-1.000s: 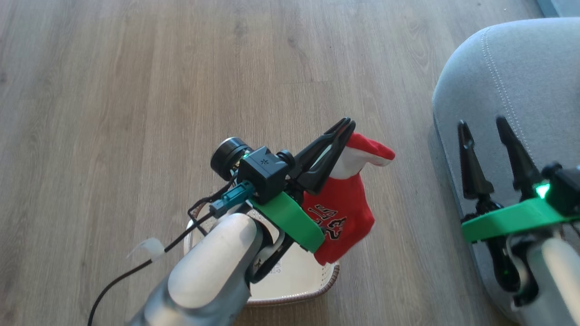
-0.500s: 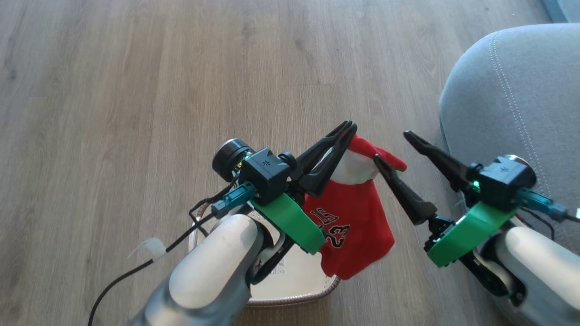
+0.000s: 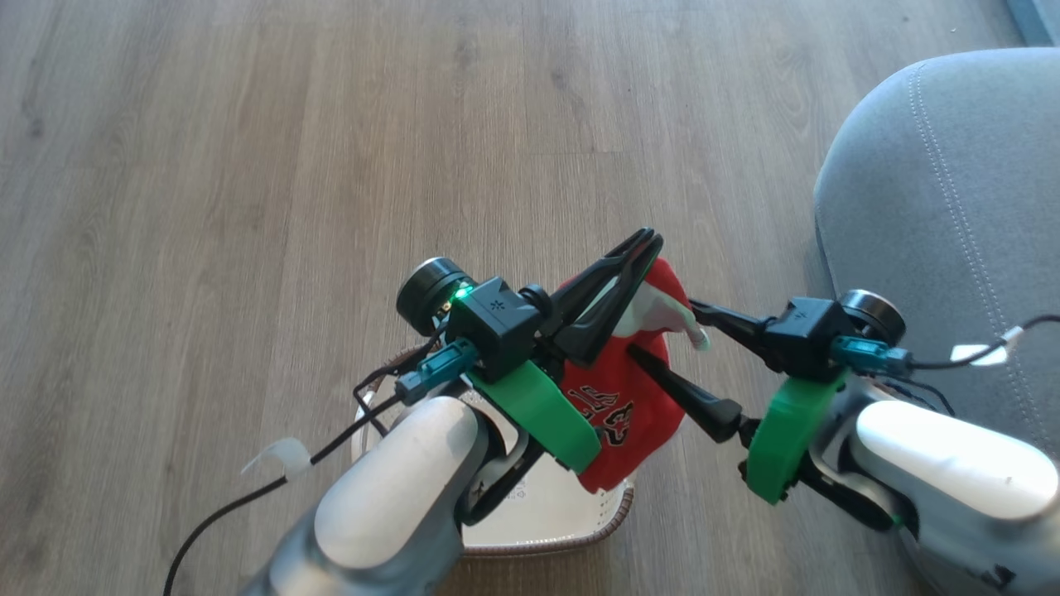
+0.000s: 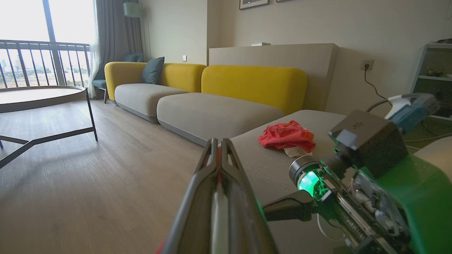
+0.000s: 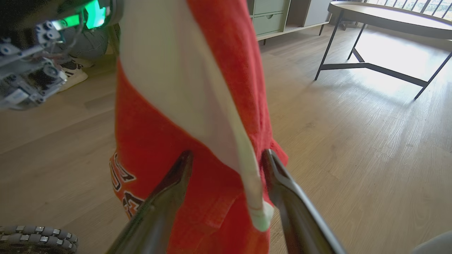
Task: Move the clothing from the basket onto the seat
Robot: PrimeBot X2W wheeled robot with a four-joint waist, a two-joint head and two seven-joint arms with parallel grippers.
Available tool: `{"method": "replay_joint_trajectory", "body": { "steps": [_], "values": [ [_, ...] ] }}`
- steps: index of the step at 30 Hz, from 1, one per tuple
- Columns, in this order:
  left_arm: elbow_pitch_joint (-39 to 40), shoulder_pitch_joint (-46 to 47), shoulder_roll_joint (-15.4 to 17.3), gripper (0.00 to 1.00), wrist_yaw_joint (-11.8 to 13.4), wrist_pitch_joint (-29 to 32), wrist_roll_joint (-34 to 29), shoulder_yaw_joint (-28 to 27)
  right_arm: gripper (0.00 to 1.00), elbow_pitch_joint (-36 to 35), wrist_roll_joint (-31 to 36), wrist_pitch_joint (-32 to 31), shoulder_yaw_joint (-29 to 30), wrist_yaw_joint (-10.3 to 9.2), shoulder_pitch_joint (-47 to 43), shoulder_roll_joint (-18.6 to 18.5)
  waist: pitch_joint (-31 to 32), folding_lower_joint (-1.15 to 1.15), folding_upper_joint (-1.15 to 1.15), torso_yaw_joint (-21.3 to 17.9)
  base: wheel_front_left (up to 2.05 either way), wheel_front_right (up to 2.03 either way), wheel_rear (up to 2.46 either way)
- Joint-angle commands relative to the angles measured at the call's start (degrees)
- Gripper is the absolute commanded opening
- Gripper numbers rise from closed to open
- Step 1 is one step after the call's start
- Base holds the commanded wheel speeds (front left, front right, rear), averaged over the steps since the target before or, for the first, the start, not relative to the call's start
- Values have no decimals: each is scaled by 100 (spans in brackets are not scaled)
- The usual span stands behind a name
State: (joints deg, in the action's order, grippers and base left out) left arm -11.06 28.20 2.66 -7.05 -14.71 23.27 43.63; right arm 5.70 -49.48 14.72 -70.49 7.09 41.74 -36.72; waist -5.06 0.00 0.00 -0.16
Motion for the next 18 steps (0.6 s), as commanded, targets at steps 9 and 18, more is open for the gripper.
{"method": "replay_joint_trajectory", "body": {
  "steps": [9, 18],
  "values": [
    [254, 294, 21, 0, -7, -29, 88, -95, 100, 561, 252, 28, -263, 40, 432, 444, -10, 0, 0, 76, 0, 0, 0],
    [300, 316, 21, 0, -12, -29, 148, 18, 42, 1271, 507, -21, -284, 40, 411, 1033, -6, 0, 0, 149, 0, 0, 0]
  ]
}}
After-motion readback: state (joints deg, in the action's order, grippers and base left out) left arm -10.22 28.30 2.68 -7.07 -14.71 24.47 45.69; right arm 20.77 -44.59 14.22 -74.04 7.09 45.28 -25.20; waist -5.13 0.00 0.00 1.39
